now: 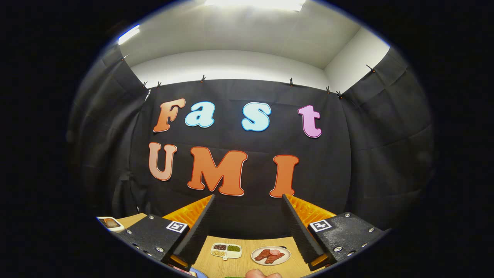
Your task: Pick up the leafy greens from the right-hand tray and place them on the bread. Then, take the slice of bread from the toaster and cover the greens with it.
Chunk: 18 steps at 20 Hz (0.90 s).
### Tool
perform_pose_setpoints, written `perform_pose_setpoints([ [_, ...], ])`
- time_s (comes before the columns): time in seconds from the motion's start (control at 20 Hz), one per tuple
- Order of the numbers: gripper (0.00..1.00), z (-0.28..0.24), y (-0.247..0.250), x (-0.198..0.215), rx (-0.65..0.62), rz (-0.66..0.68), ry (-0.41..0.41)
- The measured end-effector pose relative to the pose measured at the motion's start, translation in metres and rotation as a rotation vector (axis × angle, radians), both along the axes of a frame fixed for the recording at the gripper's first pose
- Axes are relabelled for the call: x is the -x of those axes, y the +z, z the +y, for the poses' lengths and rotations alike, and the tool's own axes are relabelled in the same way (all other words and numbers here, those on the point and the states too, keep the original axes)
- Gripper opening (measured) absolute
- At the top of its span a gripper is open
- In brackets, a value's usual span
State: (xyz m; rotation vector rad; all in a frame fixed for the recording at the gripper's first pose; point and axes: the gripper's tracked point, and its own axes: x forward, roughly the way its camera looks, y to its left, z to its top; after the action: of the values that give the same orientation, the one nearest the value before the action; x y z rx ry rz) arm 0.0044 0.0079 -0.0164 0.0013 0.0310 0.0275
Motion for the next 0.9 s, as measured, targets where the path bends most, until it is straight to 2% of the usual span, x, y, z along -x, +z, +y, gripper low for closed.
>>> perform_pose_setpoints([
  [0.45,0.99,0.003,-0.019,-0.006,-0.014,0.056,0.014],
  [0.6,0.99,0.002,-0.04,-0.004,0.012,0.107,0.017],
  [0.9,0.99,-0.008,-0.105,0.003,-0.015,0.264,-0.012],
])
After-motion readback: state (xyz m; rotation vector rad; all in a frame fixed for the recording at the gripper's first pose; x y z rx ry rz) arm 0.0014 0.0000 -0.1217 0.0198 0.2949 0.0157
